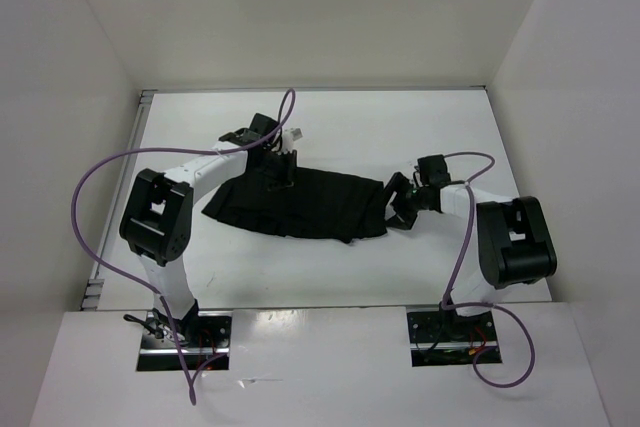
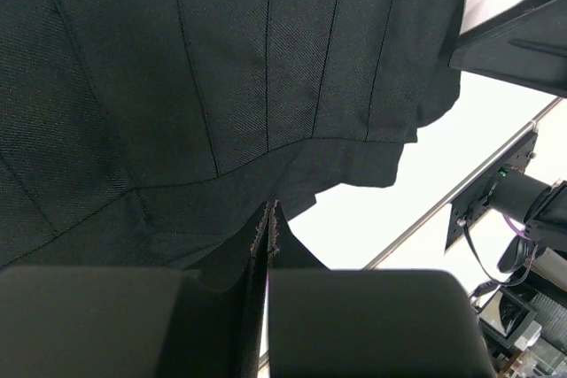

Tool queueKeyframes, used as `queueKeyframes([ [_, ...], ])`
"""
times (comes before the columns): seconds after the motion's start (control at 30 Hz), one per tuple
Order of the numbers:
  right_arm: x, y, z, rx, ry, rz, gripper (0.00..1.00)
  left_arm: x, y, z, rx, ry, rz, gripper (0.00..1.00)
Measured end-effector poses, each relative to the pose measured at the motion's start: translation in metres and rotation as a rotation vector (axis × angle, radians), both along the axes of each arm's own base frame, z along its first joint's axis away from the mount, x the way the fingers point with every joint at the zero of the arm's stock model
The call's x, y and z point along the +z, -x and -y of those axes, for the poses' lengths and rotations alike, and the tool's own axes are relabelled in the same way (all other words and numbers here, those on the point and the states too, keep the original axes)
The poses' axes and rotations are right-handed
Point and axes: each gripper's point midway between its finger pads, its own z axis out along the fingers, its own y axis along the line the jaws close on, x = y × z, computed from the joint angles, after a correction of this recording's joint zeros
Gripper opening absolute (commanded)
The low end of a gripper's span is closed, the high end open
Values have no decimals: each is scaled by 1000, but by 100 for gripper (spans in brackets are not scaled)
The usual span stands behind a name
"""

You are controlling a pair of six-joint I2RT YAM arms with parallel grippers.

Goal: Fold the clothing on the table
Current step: Fold the skirt

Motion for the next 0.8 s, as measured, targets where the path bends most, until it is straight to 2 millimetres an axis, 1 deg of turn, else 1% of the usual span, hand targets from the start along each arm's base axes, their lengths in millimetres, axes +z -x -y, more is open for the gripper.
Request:
queueKeyframes([
  [0.13,3,-5,-11,19,-76,36,74,-1,1,0,0,-1,-3,2],
  [0.3,4,-7,-13,22,-96,56,74,-9,11,-4,0,-14,-32,2],
  [0.37,4,-8,-14,25,-99,56,71,-10,12,-5,0,-16,-38,2],
  [0.47,3,-12,-20,44,-110,47,70,-9,12,-5,0,-15,-36,2],
  [0.53,3,-17,-31,77,-114,47,67,-10,12,-5,0,-15,-36,2],
  [0.67,1,-22,-61,163,-116,51,63,-10,11,-4,-1,-12,-33,2],
  [0.73,0,-21,-72,199,-112,55,43,-10,12,-4,-3,-10,-34,2],
  [0.77,-3,-22,-74,209,-103,54,16,-11,12,-4,-3,-9,-35,2],
  [0.8,-7,-20,-75,221,-93,52,4,-11,12,-4,-2,-10,-35,2],
])
